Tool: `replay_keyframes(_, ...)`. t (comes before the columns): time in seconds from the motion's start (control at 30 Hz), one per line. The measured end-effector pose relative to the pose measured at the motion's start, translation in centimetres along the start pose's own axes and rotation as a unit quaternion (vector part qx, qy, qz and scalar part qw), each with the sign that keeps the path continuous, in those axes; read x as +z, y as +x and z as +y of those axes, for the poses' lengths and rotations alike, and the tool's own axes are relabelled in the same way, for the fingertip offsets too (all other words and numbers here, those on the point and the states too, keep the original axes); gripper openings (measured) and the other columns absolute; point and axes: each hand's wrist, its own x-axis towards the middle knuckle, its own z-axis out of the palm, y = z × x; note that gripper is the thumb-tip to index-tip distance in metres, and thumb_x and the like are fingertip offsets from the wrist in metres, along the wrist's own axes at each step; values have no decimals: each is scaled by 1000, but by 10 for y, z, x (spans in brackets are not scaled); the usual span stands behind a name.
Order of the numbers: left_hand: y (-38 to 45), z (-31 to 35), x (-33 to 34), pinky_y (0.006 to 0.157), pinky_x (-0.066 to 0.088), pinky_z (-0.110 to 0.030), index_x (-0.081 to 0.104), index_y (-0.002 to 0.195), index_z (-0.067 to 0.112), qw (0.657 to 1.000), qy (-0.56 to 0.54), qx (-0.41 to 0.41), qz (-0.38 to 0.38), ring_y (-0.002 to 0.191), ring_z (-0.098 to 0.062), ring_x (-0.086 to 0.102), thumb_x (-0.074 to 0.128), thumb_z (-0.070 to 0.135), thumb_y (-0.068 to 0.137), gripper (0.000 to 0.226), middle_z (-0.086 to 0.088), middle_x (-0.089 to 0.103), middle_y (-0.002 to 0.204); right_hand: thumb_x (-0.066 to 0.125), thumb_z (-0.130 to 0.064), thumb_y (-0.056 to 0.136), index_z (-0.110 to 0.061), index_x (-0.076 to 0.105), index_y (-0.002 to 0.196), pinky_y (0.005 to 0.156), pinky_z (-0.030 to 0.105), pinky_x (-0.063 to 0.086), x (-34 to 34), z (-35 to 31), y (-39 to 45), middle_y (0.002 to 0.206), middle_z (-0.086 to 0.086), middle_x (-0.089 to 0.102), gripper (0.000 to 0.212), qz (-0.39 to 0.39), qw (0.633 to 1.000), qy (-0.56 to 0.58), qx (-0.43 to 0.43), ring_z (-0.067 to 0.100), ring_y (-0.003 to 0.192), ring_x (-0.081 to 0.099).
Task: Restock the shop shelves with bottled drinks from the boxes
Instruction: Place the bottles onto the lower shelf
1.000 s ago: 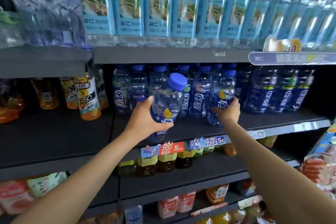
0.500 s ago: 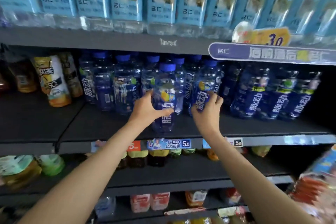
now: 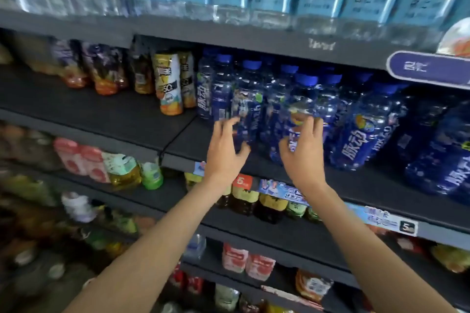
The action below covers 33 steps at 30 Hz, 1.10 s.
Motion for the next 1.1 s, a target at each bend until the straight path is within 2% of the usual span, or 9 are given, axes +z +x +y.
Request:
replay_keyframes(0.1,-29,-51,-50,76,39,-18,50,114,9,994,-39,-30,93,91,-13,53,55,0,83,32,2,43,103,53,3,86,-2,47,117,74,27,40,23,-46,2,117,15,41,32,-25,995,15,-92,15,87,45)
replay_keyframes(0.23,-66,-137,-121,75,43,-18,48,112,6,976,-46,-201,70,85,-15,52,54,0,87,27,-2,50,94,55,0,85,-2,47,118,79,35,45,92,-116,-12,114,13,44,34,-157,972,44,-167,22,95,50)
replay_keyframes(0.37,-130,-239,-213,57,40,-8,50,89,5,919,-76,-387,16,72,-13,48,46,0,93,8,-2,47,78,57,-9,86,-6,46,122,92,35,37,207,-196,-57,118,12,44,38,-348,904,28,-247,29,112,45)
replay_keyframes(0.47,-180,-311,-285,72,42,-18,56,86,12,877,-23,-479,27,90,-16,56,55,8,90,6,-6,59,90,57,-16,87,-9,40,128,93,32,34,295,-254,-99,122,11,43,45,-456,852,26,-256,28,117,42)
replay_keyframes(0.6,-231,-395,-395,71,36,-18,60,92,11,840,19,-542,31,99,-17,56,53,14,92,7,-2,57,91,56,-23,91,-10,34,133,96,32,35,411,-338,-156,131,11,38,49,-574,780,4,-249,27,125,37)
replay_keyframes(0.67,-248,-430,-445,70,37,-21,58,80,14,828,25,-560,16,94,-19,56,53,11,92,13,1,58,82,55,-25,92,-10,36,131,96,32,35,456,-374,-181,129,11,38,46,-623,742,-24,-247,27,123,39)
replay_keyframes(0.87,-274,-525,-557,86,45,-37,63,102,-9,787,50,-614,41,103,-35,61,56,7,89,21,-25,64,107,51,-29,94,-14,38,130,100,40,39,568,-455,-213,130,10,40,41,-703,670,-89,-224,28,122,42)
replay_keyframes(1.0,-279,-577,-594,72,41,-31,64,96,-10,778,53,-625,28,90,-33,61,55,10,90,22,-24,67,98,54,-23,93,-6,42,129,92,35,42,647,-497,-228,131,15,45,42,-725,645,-99,-219,29,119,46)
replay_keyframes(1.1,-284,-633,-618,67,45,-28,62,92,-5,755,26,-654,25,68,-23,59,54,1,89,11,-12,62,70,53,-19,92,-1,48,120,88,35,41,723,-521,-250,123,18,49,34,-748,621,-99,-211,32,115,48)
